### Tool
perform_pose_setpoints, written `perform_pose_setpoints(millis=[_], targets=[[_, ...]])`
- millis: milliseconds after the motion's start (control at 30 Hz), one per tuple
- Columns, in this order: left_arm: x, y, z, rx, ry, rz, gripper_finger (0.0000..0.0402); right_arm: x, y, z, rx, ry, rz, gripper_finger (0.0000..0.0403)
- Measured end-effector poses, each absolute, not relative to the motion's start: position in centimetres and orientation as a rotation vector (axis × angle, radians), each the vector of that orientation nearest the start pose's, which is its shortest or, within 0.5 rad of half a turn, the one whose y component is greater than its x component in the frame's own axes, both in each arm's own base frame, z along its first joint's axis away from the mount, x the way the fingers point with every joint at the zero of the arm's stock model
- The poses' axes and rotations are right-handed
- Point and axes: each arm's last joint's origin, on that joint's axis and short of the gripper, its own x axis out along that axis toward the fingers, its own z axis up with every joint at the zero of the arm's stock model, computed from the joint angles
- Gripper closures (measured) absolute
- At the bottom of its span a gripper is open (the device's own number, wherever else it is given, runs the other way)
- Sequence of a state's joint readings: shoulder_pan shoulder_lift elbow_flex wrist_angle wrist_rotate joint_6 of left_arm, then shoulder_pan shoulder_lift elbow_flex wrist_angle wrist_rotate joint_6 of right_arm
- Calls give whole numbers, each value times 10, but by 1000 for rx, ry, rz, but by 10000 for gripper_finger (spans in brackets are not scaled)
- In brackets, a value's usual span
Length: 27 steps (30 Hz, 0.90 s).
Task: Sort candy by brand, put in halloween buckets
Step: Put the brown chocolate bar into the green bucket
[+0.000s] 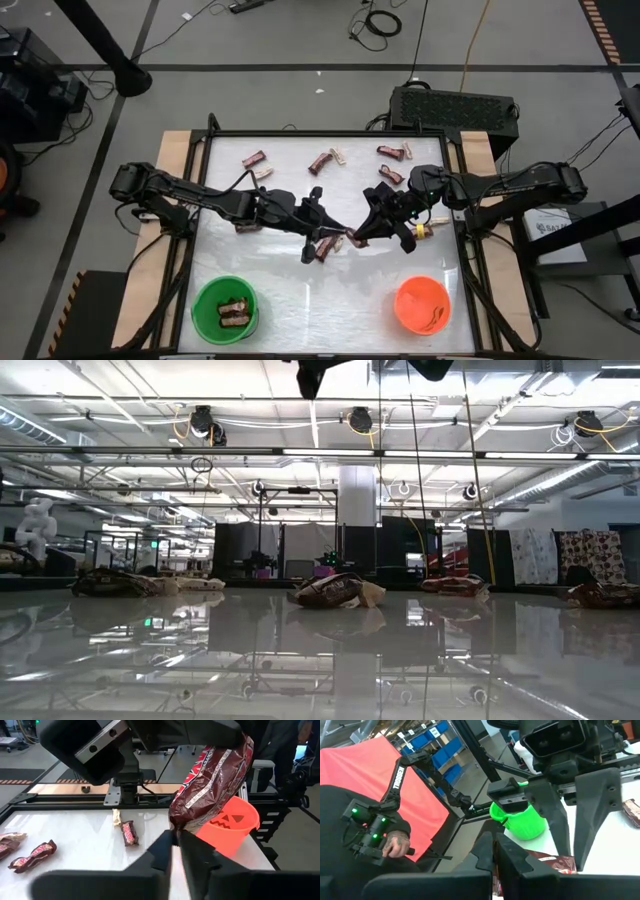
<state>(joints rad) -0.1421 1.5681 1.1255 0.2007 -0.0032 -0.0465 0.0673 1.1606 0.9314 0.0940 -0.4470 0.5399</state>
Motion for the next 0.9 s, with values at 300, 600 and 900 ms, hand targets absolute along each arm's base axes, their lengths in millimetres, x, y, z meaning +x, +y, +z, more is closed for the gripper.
perform_pose_setpoints(millis=[300,600,900], targets=[[357,-47,293,-56,248,-119,398,259,30,336,583,277,462,367],[352,-52,292,-137,315,-181,400,257,28,331,601,328,438,295],[295,-94,316,-253,603,-327,401,255,26,318,566,444,339,243]])
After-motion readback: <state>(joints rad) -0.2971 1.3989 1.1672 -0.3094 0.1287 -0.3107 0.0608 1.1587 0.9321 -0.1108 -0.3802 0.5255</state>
